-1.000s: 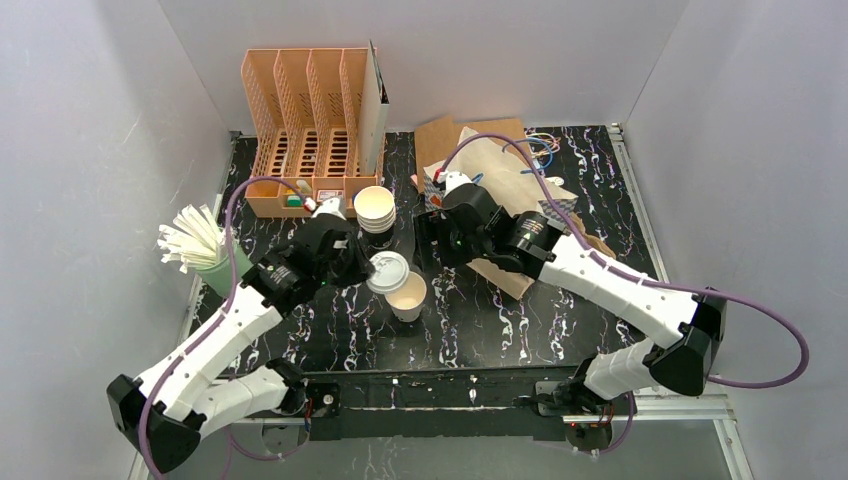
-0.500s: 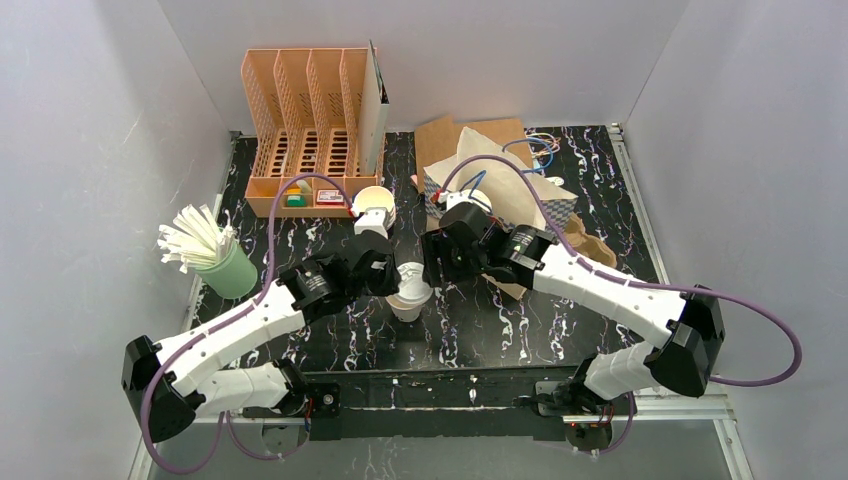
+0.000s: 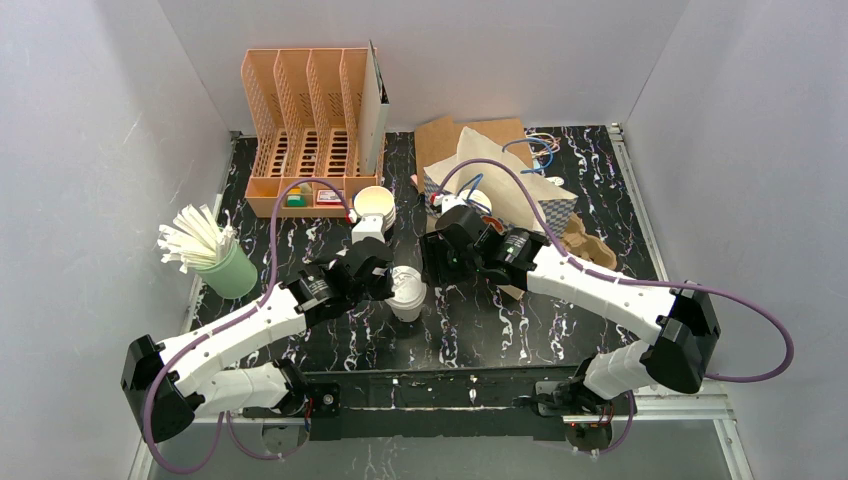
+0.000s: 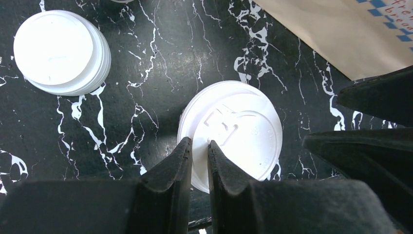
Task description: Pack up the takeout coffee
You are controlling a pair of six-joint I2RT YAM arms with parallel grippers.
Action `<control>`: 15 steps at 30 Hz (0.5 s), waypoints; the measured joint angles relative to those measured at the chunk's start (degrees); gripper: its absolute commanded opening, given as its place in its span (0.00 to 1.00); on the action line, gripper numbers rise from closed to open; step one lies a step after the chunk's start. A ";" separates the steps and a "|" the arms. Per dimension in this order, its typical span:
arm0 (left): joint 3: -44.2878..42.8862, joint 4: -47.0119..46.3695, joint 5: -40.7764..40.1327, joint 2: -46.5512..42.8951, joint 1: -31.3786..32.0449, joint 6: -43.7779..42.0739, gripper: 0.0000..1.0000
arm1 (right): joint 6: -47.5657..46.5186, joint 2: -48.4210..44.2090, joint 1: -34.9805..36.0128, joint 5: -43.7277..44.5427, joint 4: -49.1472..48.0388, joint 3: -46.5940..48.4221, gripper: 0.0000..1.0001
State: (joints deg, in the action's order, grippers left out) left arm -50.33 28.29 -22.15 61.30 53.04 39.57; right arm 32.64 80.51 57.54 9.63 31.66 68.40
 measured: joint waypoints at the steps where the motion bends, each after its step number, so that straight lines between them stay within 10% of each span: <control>1: 0.31 0.04 0.00 0.00 0.00 0.04 0.08 | -0.07 0.02 0.00 -0.20 -0.33 -0.07 0.61; 15: 1.22 0.00 0.02 -0.74 0.02 1.57 0.10 | -1.16 1.33 0.00 -3.26 -1.95 -0.74 0.60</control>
State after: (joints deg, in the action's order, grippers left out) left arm -49.10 28.29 -22.13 60.55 53.06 41.15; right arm 31.48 81.84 57.54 6.37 29.71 67.66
